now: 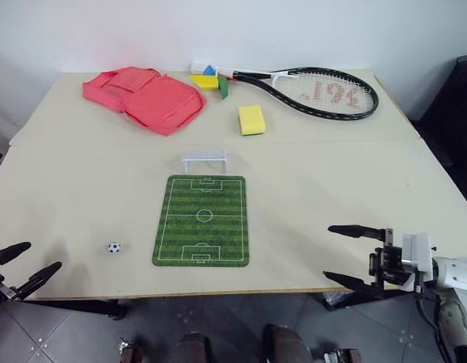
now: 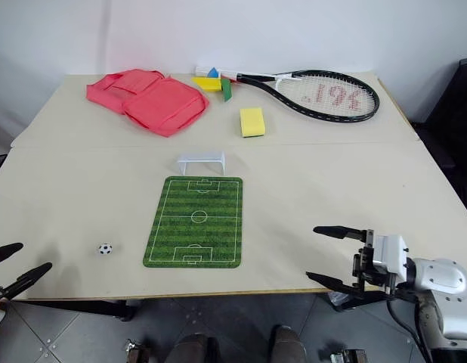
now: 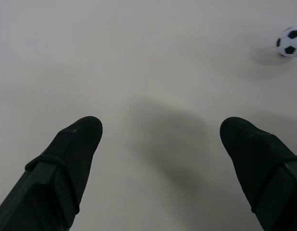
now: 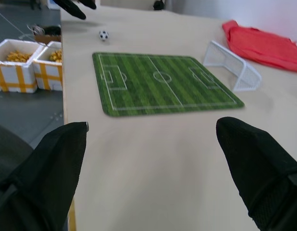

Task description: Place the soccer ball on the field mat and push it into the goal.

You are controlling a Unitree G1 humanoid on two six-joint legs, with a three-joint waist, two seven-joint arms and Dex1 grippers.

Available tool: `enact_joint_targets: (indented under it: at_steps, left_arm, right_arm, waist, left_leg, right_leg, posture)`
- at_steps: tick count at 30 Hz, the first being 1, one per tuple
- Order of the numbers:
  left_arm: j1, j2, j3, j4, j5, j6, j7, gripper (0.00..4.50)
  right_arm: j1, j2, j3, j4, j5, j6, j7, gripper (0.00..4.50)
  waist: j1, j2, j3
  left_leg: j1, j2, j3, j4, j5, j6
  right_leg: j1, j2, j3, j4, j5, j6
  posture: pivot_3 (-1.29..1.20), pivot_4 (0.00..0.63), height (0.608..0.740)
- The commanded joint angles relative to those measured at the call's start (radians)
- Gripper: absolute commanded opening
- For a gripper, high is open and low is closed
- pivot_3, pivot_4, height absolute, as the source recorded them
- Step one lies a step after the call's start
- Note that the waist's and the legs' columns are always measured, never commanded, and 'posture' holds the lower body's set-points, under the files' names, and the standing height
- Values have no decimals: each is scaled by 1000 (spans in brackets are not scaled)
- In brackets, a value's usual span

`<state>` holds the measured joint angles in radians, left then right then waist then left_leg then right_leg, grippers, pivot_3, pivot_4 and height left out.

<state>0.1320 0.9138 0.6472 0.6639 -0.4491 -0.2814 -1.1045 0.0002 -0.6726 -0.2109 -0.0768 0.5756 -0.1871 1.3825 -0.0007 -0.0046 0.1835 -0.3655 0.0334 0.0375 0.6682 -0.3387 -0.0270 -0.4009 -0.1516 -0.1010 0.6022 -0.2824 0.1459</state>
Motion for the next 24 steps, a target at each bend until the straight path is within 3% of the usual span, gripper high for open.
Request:
enact_joint_targets:
  at_steps: [1,15,24]
  left_arm:
    - [5,-2,26,-33,-20,-5,1,4470]
    - [32,-68,-38,-267,-128,147,-202,4470]
    - [6,-115,-82,-347,-130,150,-251,4470]
  right_arm:
    - [-34,39,25,-44,47,32,-27,4500]
    - [-167,201,152,-282,269,203,-56,4500]
    - [-170,178,153,-281,241,207,5,4500]
  waist:
    - [1,0,0]
    - [-2,-1,0]
    - [-1,-1,-1]
  left_leg:
    - [0,0,0,0,0,0]
    - [0,1,0,3,-2,0]
    - [-3,1,0,13,-6,2]
  right_leg:
    - [0,0,0,0,0,0]
    - [-1,0,0,2,0,-1]
    - [-1,1,0,5,0,-1]
  posture:
    - [0,150,740]
    - [0,150,740]
    - [0,150,740]
